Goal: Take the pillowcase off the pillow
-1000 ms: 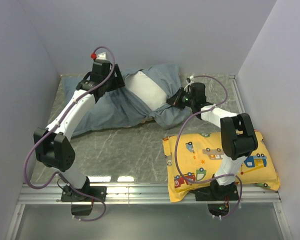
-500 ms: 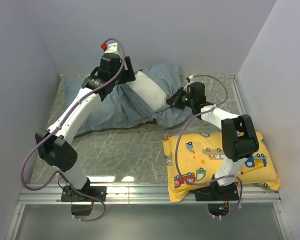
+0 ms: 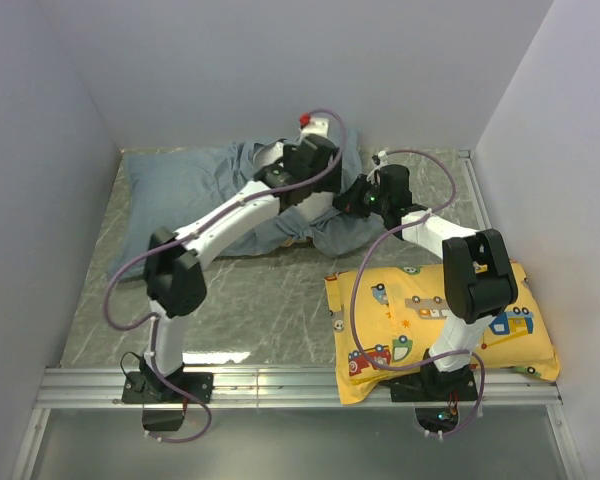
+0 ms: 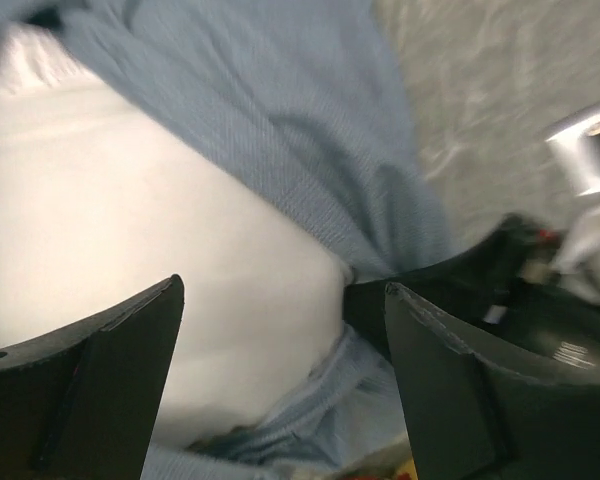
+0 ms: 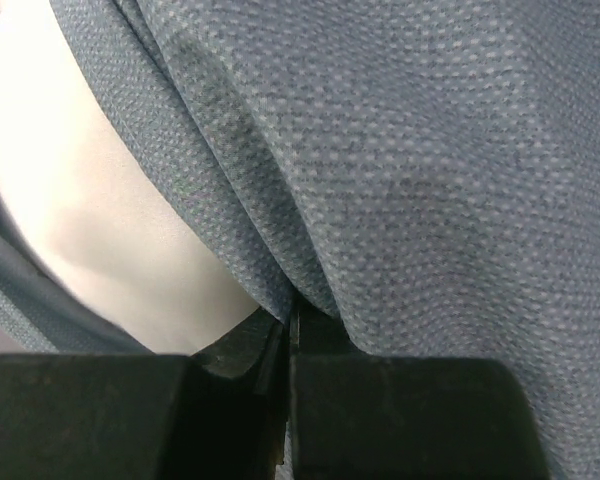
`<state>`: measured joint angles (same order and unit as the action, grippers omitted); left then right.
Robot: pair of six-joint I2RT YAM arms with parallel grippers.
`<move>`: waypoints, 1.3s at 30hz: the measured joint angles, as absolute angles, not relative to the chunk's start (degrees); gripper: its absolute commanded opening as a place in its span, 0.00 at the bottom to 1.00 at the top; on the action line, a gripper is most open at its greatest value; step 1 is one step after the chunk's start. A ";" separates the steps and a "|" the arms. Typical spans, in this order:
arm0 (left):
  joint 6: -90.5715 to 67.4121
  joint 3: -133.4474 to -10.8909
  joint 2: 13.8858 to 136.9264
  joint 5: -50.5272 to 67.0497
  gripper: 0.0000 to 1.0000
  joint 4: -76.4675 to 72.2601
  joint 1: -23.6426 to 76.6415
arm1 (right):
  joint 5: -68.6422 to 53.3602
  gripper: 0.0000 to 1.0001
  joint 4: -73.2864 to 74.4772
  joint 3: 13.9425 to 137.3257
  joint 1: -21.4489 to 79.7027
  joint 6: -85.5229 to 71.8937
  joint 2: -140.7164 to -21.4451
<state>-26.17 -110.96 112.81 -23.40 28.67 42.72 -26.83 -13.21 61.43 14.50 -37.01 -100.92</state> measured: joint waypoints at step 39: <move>-42.74 -127.11 125.01 9.89 0.00 42.87 18.09 | -16.62 0.00 -11.60 60.66 17.43 -34.44 -96.71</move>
